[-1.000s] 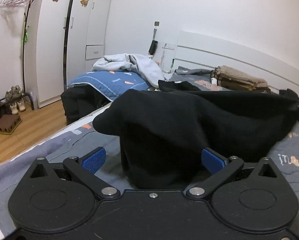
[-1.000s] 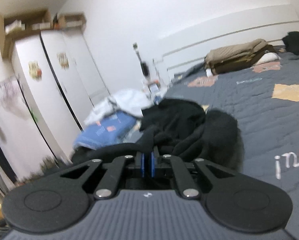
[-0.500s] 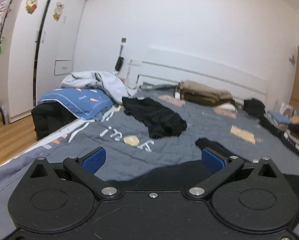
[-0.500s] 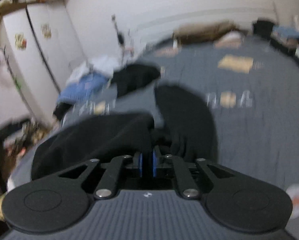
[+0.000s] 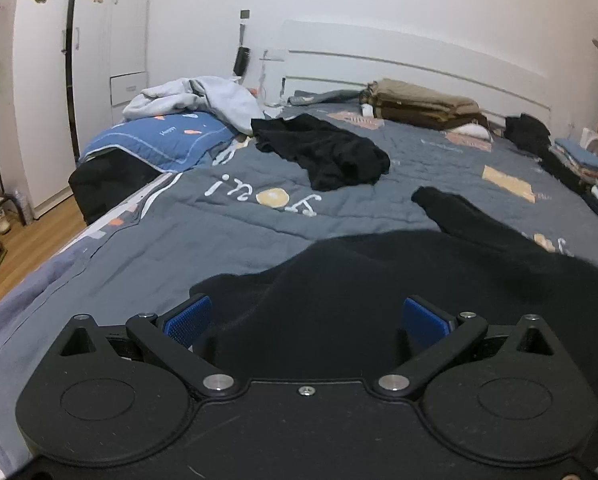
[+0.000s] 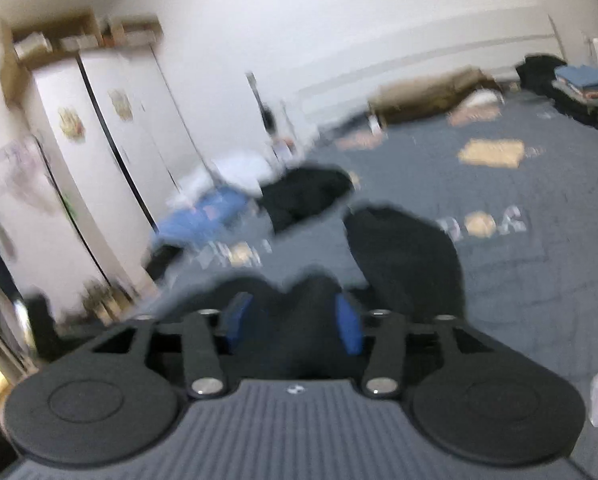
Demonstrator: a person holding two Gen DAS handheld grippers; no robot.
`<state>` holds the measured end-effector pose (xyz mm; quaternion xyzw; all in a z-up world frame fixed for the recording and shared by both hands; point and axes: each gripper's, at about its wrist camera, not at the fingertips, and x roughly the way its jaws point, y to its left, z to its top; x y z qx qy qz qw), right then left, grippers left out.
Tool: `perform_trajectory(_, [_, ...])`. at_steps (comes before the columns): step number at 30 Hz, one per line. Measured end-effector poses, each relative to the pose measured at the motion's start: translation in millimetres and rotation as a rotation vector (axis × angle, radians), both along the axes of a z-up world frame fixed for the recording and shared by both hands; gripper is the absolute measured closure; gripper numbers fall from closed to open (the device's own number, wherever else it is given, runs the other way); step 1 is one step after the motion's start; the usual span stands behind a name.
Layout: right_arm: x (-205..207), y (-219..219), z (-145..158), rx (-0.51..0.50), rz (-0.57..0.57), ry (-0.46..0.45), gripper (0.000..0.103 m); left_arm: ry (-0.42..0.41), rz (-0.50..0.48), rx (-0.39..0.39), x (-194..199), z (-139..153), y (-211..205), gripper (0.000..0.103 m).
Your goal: Fold clothes
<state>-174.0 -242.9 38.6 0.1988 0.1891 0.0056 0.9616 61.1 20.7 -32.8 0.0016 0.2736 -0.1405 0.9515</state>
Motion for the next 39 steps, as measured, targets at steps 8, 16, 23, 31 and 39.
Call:
perform_trajectory(8, [53,6,-36,-0.006,0.046,0.033,0.022,0.015,0.012,-0.052,1,0,-8,0.0])
perform_trajectory(16, [94,25,-85,0.007,0.205,0.153,0.097,-0.033,-0.01,-0.01,0,-1,-17,0.0])
perform_trajectory(23, [73,65,-98,-0.02,0.506,0.262,0.098,-0.079,-0.086,-0.073,-10,6,-21,0.0])
perform_trajectory(31, [45,75,-107,-0.039,0.609,0.372,0.096,-0.05,-0.143,-0.019,-11,-5,-47,0.0])
perform_trajectory(39, [41,29,-60,0.116,0.528,0.238,0.089,-0.114,-0.307,0.062,-37,-11,-92,0.0])
